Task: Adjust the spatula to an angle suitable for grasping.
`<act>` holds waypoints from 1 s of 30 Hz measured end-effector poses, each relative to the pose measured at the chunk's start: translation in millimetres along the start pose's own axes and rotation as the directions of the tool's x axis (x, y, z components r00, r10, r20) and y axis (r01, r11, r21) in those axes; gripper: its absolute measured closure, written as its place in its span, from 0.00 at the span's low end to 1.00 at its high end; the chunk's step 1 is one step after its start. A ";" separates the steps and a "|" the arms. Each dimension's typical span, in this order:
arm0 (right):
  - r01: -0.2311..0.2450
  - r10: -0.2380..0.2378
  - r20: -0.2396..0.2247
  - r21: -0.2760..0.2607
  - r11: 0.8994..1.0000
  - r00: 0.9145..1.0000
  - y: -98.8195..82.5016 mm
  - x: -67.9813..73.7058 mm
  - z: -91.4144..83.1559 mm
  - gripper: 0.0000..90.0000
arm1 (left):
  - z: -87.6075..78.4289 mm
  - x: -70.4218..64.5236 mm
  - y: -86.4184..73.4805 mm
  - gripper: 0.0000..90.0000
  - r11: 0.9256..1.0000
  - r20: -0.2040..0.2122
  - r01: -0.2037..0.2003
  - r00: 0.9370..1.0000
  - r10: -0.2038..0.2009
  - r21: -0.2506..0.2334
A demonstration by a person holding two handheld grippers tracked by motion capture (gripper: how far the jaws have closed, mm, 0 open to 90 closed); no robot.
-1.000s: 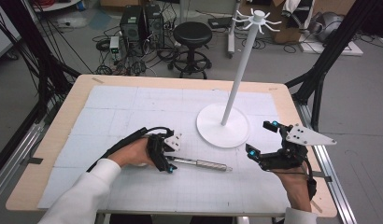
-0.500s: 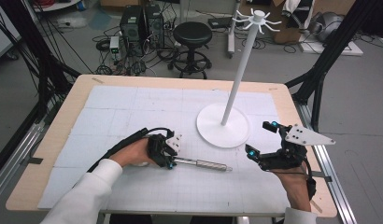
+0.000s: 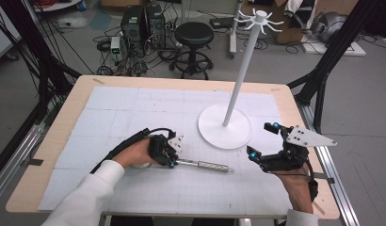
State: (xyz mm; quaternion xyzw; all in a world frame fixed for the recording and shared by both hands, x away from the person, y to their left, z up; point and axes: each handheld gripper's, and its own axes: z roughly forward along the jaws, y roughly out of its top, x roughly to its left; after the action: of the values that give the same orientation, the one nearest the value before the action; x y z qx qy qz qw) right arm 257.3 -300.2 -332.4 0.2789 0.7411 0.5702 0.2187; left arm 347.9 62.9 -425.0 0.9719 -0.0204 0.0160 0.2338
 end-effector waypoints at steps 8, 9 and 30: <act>0.006 -0.006 0.004 0.007 1.000 1.000 -1.1 -0.4 0.4 0.01 | -4.5 0.2 -0.4 0.83 1.000 -0.033 0.018 0.999 -0.017 0.025; 0.008 -0.008 0.005 0.007 1.000 1.000 -1.1 -0.6 0.3 0.01 | -6.4 -0.2 -0.4 0.83 1.000 -0.036 0.019 0.999 -0.018 0.019; 0.017 -0.017 -0.011 0.036 0.999 1.000 4.1 3.7 7.7 0.01 | -96.0 -7.1 -12.9 0.83 0.968 -0.164 0.054 0.982 -0.096 -0.244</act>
State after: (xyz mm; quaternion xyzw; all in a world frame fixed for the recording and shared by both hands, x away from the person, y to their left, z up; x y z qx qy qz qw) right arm 260.1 -291.4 -330.4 0.2734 0.7548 0.5563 0.2146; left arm 339.4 118.2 -345.7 0.9317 0.0353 0.0895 0.3504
